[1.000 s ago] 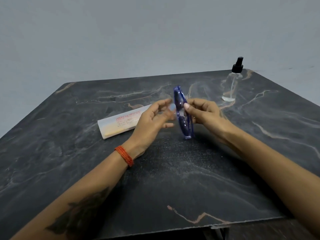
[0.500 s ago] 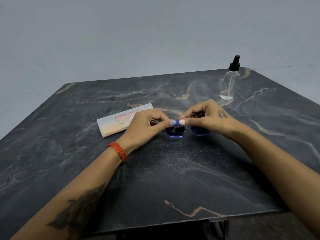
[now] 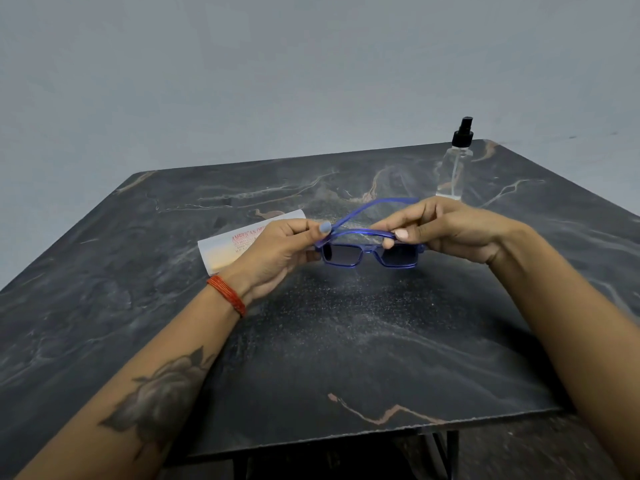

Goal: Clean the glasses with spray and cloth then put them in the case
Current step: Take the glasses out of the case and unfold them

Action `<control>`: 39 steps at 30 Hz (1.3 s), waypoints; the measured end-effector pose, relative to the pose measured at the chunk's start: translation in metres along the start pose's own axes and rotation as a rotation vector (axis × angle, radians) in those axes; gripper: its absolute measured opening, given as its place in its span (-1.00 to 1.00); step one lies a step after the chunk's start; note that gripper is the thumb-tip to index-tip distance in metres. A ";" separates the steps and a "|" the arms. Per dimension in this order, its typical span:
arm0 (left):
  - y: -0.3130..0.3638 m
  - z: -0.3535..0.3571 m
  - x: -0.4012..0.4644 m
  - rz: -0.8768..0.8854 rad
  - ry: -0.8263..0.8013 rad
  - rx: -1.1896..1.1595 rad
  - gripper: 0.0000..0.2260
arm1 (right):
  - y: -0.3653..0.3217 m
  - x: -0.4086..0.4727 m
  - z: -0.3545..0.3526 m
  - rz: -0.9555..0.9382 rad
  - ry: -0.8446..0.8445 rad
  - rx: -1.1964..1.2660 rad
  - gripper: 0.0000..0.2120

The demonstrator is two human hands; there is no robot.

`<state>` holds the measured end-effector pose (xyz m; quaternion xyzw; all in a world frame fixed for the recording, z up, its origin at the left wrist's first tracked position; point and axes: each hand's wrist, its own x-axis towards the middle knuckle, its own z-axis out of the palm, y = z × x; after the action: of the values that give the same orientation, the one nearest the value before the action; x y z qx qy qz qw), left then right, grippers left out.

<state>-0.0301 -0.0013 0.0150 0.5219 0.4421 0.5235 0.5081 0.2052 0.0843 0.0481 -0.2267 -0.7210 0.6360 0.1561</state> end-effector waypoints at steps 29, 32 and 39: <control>-0.004 0.004 -0.006 0.039 0.007 0.193 -0.81 | 0.020 -0.027 -0.013 -0.051 0.395 0.149 -0.76; -0.006 0.006 -0.005 0.060 0.024 0.248 -0.79 | 0.020 -0.027 -0.014 -0.012 0.426 0.087 -0.73; -0.007 0.008 -0.006 0.060 0.030 0.315 -0.76 | 0.020 -0.029 -0.012 0.008 0.452 0.029 -0.71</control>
<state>-0.0221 -0.0070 0.0085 0.6003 0.5105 0.4702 0.3974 0.2383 0.0810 0.0319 -0.3640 -0.6576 0.5798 0.3143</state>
